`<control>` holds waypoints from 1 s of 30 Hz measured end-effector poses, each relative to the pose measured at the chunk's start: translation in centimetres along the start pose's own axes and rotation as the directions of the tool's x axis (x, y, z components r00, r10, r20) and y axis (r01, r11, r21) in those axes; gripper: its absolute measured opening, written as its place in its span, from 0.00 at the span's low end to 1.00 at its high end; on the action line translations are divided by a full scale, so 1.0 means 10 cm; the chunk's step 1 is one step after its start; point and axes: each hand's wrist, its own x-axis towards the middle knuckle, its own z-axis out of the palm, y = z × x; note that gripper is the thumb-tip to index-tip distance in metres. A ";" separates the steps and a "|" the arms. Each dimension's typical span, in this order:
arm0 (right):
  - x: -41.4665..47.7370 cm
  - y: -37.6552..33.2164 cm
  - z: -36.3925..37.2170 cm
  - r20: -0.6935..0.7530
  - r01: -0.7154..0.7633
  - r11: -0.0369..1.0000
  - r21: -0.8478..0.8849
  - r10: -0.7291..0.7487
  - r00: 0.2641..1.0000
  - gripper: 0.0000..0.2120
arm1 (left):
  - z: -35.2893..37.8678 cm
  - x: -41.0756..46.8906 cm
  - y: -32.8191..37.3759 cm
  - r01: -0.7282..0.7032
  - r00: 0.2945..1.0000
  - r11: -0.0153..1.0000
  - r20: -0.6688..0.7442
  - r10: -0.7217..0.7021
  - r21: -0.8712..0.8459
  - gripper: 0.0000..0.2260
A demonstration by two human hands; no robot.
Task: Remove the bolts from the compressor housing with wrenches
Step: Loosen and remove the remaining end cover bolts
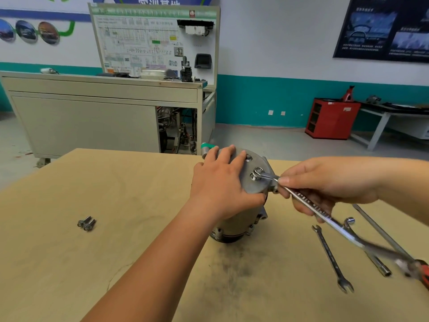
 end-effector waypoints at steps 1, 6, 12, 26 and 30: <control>0.01 0.00 -0.07 0.016 -0.014 1.000 -0.024 0.015 1.000 0.14 | 0.00 0.00 -0.01 -0.002 1.000 1.000 0.000 0.002 0.001 0.41; 0.06 -0.06 -0.37 -0.006 -0.065 0.923 -0.380 0.068 0.998 0.14 | 0.02 0.02 -0.01 -0.010 1.000 1.000 0.004 0.010 -0.001 0.41; 0.17 -0.09 -0.58 -0.265 0.015 0.798 -0.603 -0.218 0.939 0.08 | 0.00 0.02 0.01 -0.011 1.000 1.000 0.017 0.011 0.003 0.42; -0.07 -0.03 0.42 -0.197 0.249 0.695 0.675 -0.155 0.968 0.13 | -0.03 0.01 0.01 0.022 0.998 1.000 0.052 -0.022 0.010 0.44; -0.02 0.00 0.54 -0.160 0.202 0.742 0.639 -0.129 0.979 0.09 | -0.06 -0.01 0.02 0.016 0.999 1.000 0.049 -0.017 0.018 0.45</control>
